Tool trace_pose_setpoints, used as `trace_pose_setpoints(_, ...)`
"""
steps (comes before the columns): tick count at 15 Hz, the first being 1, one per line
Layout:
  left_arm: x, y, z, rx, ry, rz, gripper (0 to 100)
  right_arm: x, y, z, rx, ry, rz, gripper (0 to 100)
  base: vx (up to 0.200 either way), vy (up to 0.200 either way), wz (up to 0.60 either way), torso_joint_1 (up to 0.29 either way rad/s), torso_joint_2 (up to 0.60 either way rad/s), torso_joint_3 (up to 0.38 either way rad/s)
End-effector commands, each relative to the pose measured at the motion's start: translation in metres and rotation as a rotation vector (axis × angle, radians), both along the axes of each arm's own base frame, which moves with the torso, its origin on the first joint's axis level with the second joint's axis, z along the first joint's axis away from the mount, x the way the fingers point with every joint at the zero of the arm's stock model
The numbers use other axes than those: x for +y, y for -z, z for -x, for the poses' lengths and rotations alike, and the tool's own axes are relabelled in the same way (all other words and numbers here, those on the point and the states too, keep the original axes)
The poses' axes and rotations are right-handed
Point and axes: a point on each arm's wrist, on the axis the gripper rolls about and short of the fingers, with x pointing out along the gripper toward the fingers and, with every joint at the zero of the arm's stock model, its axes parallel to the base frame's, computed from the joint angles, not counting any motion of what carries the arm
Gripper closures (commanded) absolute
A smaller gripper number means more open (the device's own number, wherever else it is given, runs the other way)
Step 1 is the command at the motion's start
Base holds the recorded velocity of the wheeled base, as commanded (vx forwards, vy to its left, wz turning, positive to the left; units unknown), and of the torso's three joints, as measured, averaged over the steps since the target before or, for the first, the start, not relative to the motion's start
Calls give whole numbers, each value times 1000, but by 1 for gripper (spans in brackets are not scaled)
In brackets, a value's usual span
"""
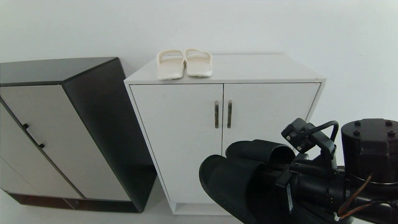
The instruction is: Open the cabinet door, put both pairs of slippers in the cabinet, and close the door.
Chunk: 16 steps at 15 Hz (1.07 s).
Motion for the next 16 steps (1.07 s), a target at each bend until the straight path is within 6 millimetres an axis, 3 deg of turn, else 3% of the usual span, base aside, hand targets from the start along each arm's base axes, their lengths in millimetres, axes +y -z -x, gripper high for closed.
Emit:
trace_pose_setpoints(1,0,0,0,-1,0,0,0,0,1,0,-4,-1,2,100,0,0,0,-119,461,339)
trace_pose_setpoints(10,0,-1,0,-6,-6,-54,0,1,4,0,0,-7,7,100,0,0,0,-70,445,367)
trace_pose_setpoints(14,0,-1,0,-9,-13,-74,0,2,6,0,-3,-7,4,100,0,0,0,-2,107,97)
trace_pose_setpoints(15,0,-4,1,-23,-10,-74,0,3,7,-1,0,-7,7,100,0,0,0,0,0,0)
trace_pose_setpoints(16,0,-43,11,-120,14,-45,0,3,7,-1,-7,-9,9,100,0,0,0,0,0,0)
